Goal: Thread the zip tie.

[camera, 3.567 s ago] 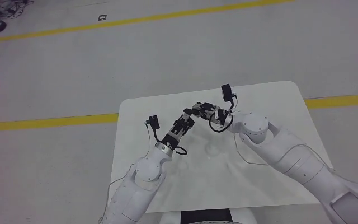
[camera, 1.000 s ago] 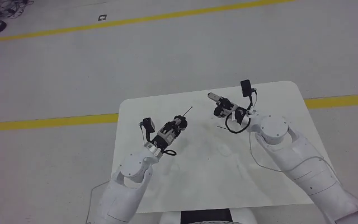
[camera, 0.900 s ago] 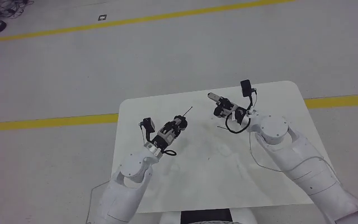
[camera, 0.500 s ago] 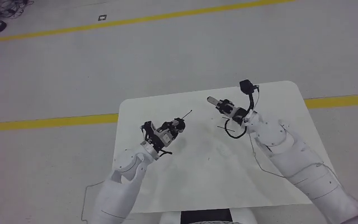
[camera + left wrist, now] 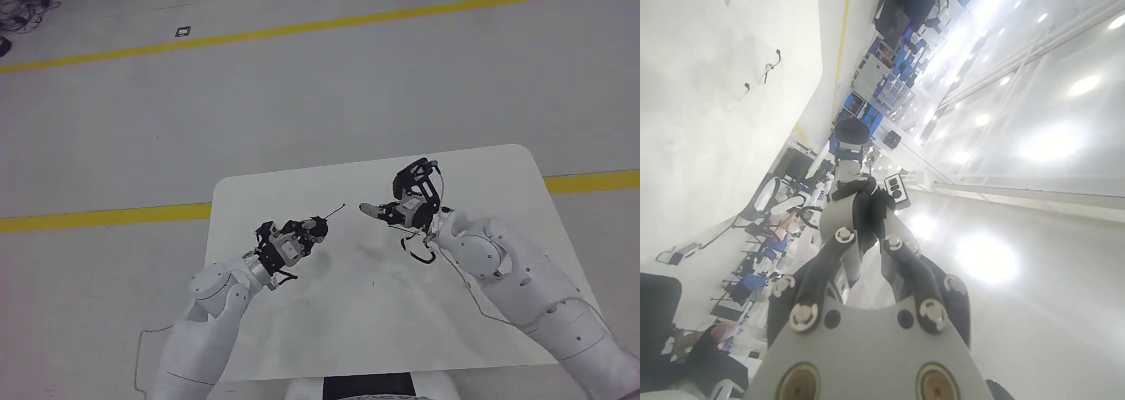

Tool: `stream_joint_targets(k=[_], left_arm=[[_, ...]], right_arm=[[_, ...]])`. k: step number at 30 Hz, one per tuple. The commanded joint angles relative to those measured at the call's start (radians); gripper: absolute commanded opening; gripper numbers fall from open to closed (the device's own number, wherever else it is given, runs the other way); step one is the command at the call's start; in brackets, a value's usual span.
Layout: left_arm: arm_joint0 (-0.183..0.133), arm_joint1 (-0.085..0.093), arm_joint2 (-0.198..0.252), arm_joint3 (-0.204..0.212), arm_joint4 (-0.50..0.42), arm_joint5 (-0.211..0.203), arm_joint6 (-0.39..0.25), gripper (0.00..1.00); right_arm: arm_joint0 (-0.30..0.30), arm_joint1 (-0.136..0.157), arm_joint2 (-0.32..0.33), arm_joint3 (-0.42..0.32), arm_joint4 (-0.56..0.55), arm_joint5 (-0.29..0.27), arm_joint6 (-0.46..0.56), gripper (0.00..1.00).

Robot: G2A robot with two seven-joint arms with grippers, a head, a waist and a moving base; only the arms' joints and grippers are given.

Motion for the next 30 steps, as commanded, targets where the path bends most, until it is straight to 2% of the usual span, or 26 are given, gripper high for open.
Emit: stream_joint_targets(k=[1, 4, 5, 7, 8, 12, 17, 19, 30], left_arm=[[0.0, 0.0, 0.0, 0.0, -0.001, 0.0, 0.0, 0.0], [-0.001, 0.0, 0.007, 0.0, -0.001, 0.0, 0.004, 0.0], [-0.004, 0.001, 0.012, 0.005, -0.002, 0.0, 0.0, 0.0], [-0.007, 0.004, 0.014, 0.017, -0.008, 0.0, -0.018, 0.0], [-0.009, 0.007, 0.016, 0.022, -0.004, 0.0, -0.027, 0.0], [-0.016, 0.02, 0.014, 0.025, 0.006, 0.0, -0.043, 0.0], [-0.016, 0.031, 0.013, 0.012, 0.038, 0.0, -0.029, 0.0], [-0.016, 0.033, 0.014, 0.01, 0.04, 0.0, -0.03, 0.0], [-0.017, 0.037, 0.015, 0.006, 0.054, -0.002, -0.03, 0.0]], right_arm=[[0.0, 0.0, 0.0, 0.0, 0.0, 0.0, 0.0, 1.0], [0.0, 0.0, 0.0, 0.0, 0.0, 0.0, 0.0, 1.0], [0.001, 0.002, -0.004, -0.005, -0.066, 0.0, -0.004, 1.0], [-0.002, 0.004, -0.013, -0.015, -0.132, -0.046, -0.013, 1.0], [0.001, 0.007, -0.013, -0.016, -0.192, -0.067, -0.018, 1.0], [-0.004, 0.019, -0.032, -0.044, -0.512, -0.082, -0.038, 1.0], [-0.015, 0.025, -0.06, -0.075, -0.768, -0.094, -0.092, 1.0], [-0.018, 0.027, -0.074, -0.086, -0.88, -0.084, -0.128, 1.0], [-0.021, 0.027, -0.077, -0.092, -0.914, -0.067, -0.147, 1.0]])
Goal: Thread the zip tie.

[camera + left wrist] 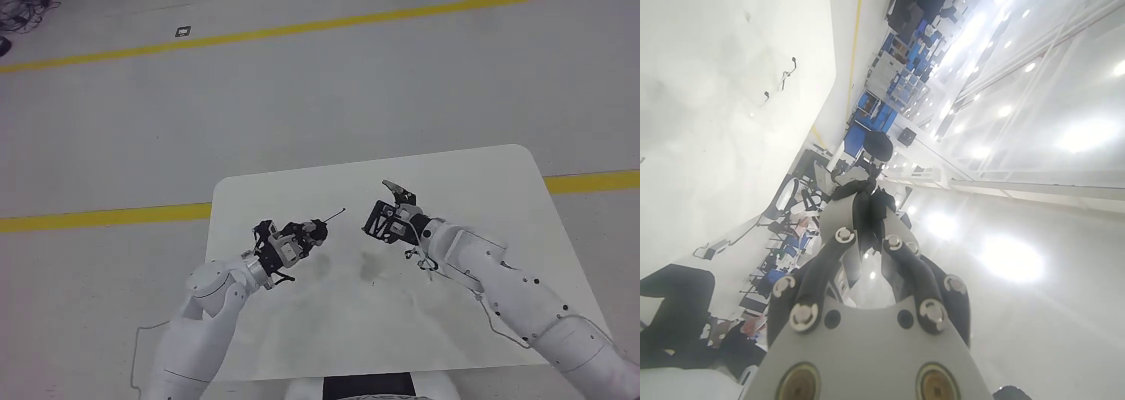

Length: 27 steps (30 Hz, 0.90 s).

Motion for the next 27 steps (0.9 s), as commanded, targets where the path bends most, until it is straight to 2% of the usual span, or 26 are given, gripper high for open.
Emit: stream_joint_targets(k=[1, 2, 6, 9, 12, 13, 15, 16, 26, 27], left_arm=[[0.0, 0.0, 0.0, 0.0, 0.0, 0.0, 0.0, 0.0], [0.0, 0.0, 0.003, 0.001, 0.0, -0.002, 0.005, 0.0], [-0.012, 0.002, 0.013, 0.025, -0.034, 0.002, -0.013, 0.0], [-0.015, 0.007, 0.016, 0.033, -0.047, 0.002, -0.02, 0.0], [-0.012, 0.013, 0.019, 0.03, -0.039, 0.002, -0.017, 0.0], [-0.01, 0.015, 0.02, 0.028, -0.037, 0.002, -0.014, 0.0], [-0.009, 0.016, 0.021, 0.025, -0.032, 0.002, -0.005, 0.0], [-0.008, 0.017, 0.023, 0.023, -0.032, 0.002, -0.003, 0.0], [-0.009, 0.017, 0.026, 0.022, -0.029, -0.003, -0.001, 0.0], [-0.009, 0.017, 0.026, 0.022, -0.029, -0.003, -0.001, 0.0]], right_arm=[[0.01, 0.005, -0.004, -0.011, -0.011, 0.009, -0.015, 1.0], [0.023, 0.012, -0.014, -0.009, -0.011, -0.005, -0.014, 1.0], [0.089, 0.056, -0.074, 0.009, -0.011, -0.001, -0.066, 1.0], [0.137, 0.093, -0.145, 0.03, -0.011, 0.023, -0.1, 1.0], [0.212, 0.129, -0.239, 0.045, -0.011, 0.025, -0.171, 1.0], [0.252, 0.145, -0.289, 0.056, -0.011, 0.028, -0.21, 1.0], [0.323, 0.17, -0.381, 0.069, -0.011, 0.069, -0.258, 1.0], [0.355, 0.181, -0.431, 0.081, -0.011, 0.108, -0.269, 1.0], [0.354, 0.181, -0.43, 0.082, -0.011, 0.109, -0.275, 1.0], [0.368, 0.181, -0.438, 0.088, -0.011, 0.098, -0.267, 1.0]])
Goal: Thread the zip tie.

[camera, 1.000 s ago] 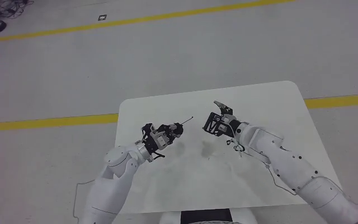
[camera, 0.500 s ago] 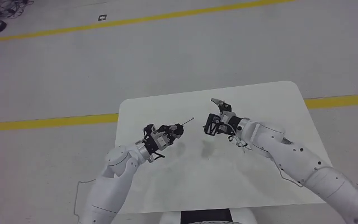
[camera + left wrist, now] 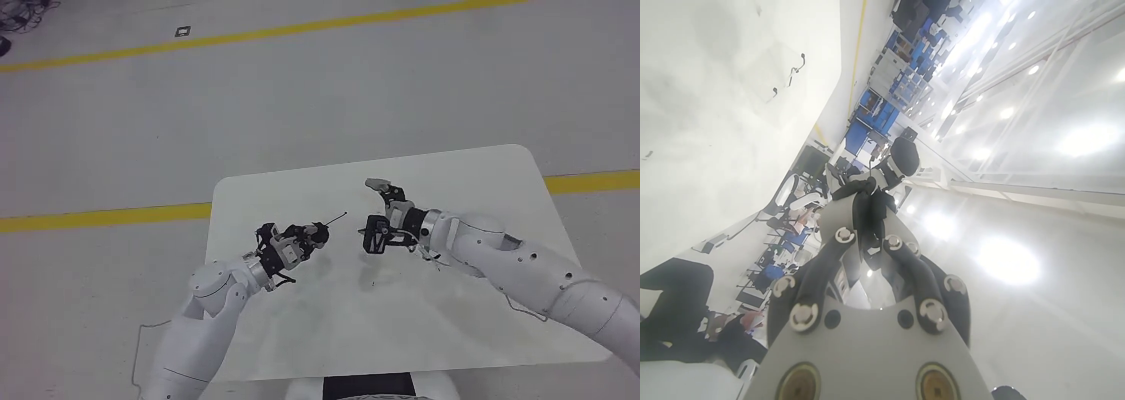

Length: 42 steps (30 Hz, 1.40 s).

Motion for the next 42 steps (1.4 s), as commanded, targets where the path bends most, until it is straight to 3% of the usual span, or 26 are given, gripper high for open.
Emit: stream_joint_targets(k=[1, 9, 10, 11, 12, 18, 28, 35, 42], left_arm=[[0.0, 0.0, 0.0, 0.0, 0.0, 0.0, 0.0, 0.0], [0.0, 0.0, 0.0, 0.0, 0.0, 0.0, 0.0, 0.0], [0.0, 0.0, 0.0, 0.0, 0.0, 0.0, 0.0, 0.0], [0.0, 0.0, 0.0, 0.0, 0.0, 0.0, 0.0, 0.0], [0.0, 0.0, 0.0, 0.0, 0.0, 0.0, 0.0, 0.0], [0.0, 0.0, 0.0, 0.0, 0.0, 0.0, 0.0, 0.0], [0.0, 0.0, 0.0, 0.0, 0.0, 0.0, 0.0, 0.0], [0.0, 0.0, 0.0, 0.0, 0.0, 0.0, 0.0, 0.0], [0.0, 0.0, 0.0, 0.0, 0.0, 0.0, 0.0, 0.0]], right_arm=[[0.025, 0.001, -0.014, 0.003, 0.0, -0.003, -0.01, 1.0], [0.195, 0.003, -0.213, 0.061, 0.0, 0.063, -0.077, 0.98], [0.215, 0.001, -0.239, 0.07, 0.0, 0.076, -0.082, 0.86], [0.24, -0.004, -0.275, 0.08, 0.0, 0.091, -0.092, 0.57], [0.256, -0.007, -0.3, 0.087, 0.0, 0.105, -0.102, 0.49], [0.269, -0.035, -0.308, 0.127, 0.0, 0.104, -0.122, 0.27], [0.271, -0.07, -0.308, 0.167, 0.0, 0.084, -0.115, 0.16], [0.27, -0.082, -0.308, 0.174, 0.0, 0.06, -0.116, 0.25], [0.271, -0.08, -0.308, 0.163, 0.0, 0.054, -0.116, 0.21]])
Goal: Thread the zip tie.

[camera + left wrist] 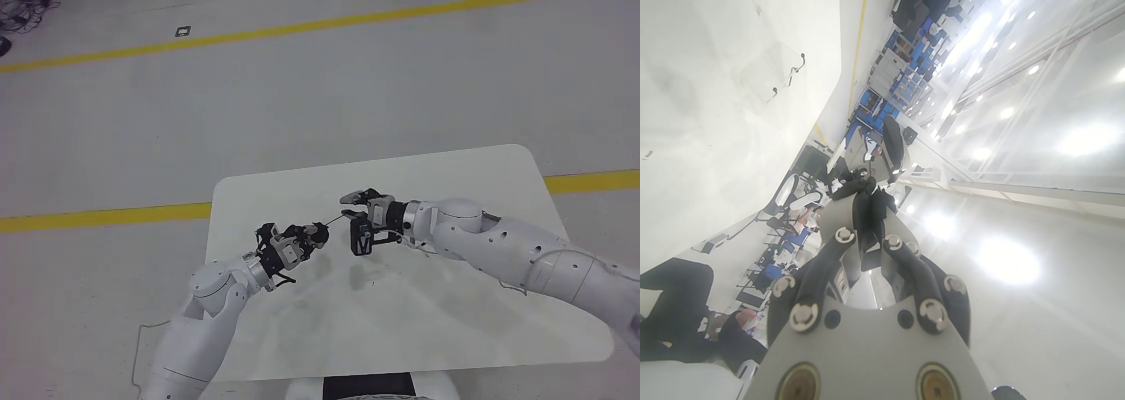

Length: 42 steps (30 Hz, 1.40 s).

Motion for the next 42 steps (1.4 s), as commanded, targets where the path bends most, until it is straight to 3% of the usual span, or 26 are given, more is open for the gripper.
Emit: stream_joint_targets(k=[1, 16, 35, 42], left_arm=[[0.0, 0.0, 0.0, 0.0, 0.0, 0.0, 0.0, 0.0], [0.0, 0.0, 0.0, 0.0, 0.0, 0.0, 0.0, 0.0], [0.0, 0.0, 0.0, 0.0, 0.0, 0.0, 0.0, 0.0], [0.0, 0.0, 0.0, 0.0, 0.0, 0.0, 0.0, 0.0]], right_arm=[[0.0, 0.002, 0.0, -0.004, 0.0, -0.001, 0.002, 0.2], [0.004, 0.018, 0.0, -0.04, 0.0, -0.032, 0.015, 0.12], [0.008, 0.031, 0.0, -0.07, 0.0, -0.061, 0.038, 0.09], [0.01, 0.033, 0.0, -0.074, 0.0, -0.067, 0.045, 0.0]])
